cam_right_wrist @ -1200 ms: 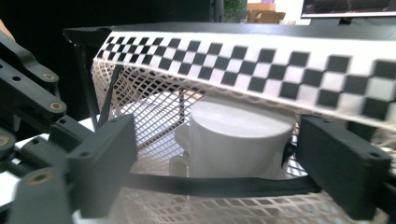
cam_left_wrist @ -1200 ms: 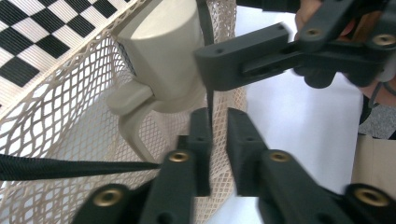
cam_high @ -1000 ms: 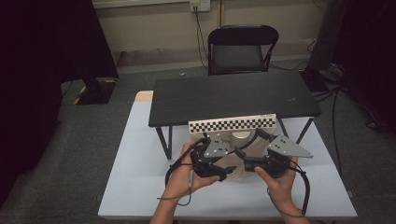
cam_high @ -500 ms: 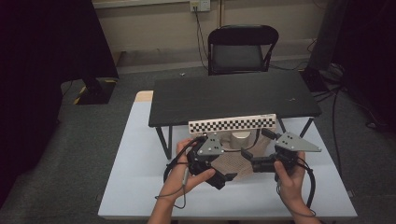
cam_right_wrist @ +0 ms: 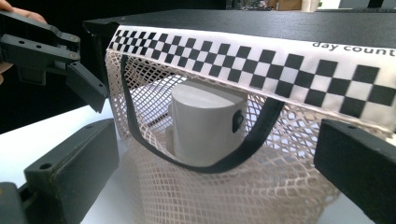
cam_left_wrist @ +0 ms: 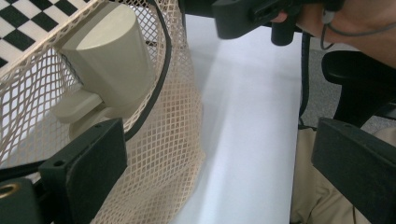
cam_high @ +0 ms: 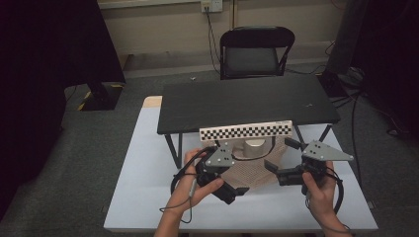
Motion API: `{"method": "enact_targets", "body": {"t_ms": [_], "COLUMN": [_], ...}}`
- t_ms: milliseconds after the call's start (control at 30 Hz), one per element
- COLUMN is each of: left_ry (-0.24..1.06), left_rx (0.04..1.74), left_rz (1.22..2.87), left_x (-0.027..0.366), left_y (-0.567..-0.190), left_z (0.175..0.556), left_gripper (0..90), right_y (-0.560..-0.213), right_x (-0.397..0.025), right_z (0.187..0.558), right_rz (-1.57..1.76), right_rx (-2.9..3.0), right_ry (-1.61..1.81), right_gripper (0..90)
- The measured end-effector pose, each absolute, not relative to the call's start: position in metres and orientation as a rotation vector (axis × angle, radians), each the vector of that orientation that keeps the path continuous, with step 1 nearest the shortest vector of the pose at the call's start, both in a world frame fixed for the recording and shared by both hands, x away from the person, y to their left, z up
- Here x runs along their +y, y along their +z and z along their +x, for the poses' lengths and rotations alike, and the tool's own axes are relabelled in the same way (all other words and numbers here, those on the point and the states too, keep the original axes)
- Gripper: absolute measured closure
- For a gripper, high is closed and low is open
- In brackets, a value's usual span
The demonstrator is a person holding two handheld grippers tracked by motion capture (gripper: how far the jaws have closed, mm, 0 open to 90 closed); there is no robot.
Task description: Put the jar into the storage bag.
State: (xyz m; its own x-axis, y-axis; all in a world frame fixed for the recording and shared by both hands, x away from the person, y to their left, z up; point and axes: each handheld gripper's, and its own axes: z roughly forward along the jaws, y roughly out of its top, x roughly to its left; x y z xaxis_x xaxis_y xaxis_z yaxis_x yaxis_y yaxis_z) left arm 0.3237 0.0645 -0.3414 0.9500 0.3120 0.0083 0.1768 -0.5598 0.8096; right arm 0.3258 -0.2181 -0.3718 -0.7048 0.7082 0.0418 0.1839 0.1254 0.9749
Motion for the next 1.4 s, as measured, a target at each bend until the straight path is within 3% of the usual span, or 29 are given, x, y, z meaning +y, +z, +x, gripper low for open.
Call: {"method": "enact_targets", "body": {"t_ms": [1400], "left_ry": [0.146], "left_rx": [0.438], "left_rz": [2.159], "left_x": [0.116], "left_y": [-0.381], "left_z": [0.316], "left_gripper": [3.4], "right_y": [-0.407], "right_x": [-0.268], "right_z": [0.318], "right_rz": [0.887], "right_rx": [2.113], "right_ry": [1.514], "right_gripper": [0.0]}}
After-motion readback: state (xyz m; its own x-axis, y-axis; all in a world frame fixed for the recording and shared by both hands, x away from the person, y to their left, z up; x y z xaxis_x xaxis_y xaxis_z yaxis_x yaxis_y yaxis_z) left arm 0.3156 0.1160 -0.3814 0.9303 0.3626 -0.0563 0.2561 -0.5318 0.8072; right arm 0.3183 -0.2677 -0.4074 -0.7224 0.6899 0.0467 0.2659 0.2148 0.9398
